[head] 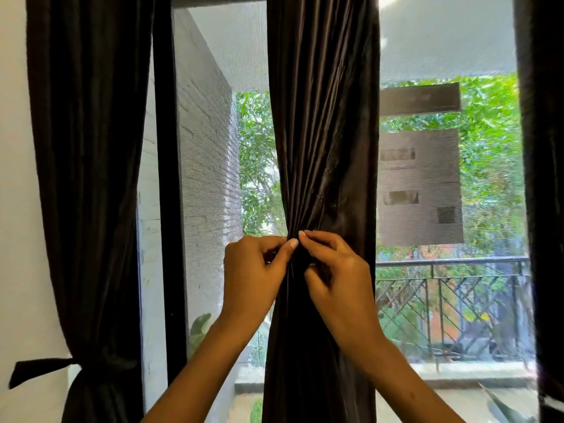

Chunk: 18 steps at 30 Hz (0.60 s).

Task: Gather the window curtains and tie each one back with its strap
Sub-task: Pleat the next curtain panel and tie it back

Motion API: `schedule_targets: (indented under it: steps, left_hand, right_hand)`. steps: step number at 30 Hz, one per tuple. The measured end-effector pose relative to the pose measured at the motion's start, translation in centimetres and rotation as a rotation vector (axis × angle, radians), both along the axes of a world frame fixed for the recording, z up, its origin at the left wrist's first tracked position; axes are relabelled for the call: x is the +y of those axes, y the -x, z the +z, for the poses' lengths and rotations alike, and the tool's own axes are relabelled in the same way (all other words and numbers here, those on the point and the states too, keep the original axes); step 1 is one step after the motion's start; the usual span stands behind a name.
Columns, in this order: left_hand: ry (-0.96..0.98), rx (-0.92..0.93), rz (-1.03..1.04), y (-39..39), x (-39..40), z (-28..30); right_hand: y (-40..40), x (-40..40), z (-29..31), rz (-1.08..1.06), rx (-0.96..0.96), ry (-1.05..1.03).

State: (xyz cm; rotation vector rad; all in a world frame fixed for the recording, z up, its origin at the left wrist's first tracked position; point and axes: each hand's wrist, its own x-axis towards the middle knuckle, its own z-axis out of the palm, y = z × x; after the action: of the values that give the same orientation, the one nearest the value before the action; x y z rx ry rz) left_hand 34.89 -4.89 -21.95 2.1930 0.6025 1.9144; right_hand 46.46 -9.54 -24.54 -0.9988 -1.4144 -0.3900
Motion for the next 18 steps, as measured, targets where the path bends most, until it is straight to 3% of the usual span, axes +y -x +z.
schedule_targets:
  steps: [8, 11, 14, 18]
  left_hand:
    - [0.112, -0.069, -0.003, -0.3, -0.6, 1.2]
    - [0.157, -0.128, 0.009, -0.6, -0.5, 1.5]
    - [0.136, -0.130, 0.008, -0.8, -0.8, 1.3]
    - [0.132, -0.142, 0.003, -1.1, -0.9, 0.8]
  right_hand:
    - [-0.1, -0.6, -0.1, 0.156, 0.042, 0.074]
    - [-1.1, -0.5, 0.0, 0.092, 0.072, 0.069]
    - [-2.9, 0.3, 0.3, -0.120, 0.266, -0.032]
    - [-4.3, 0.2, 1.1, 0.022, 0.519, -0.057]
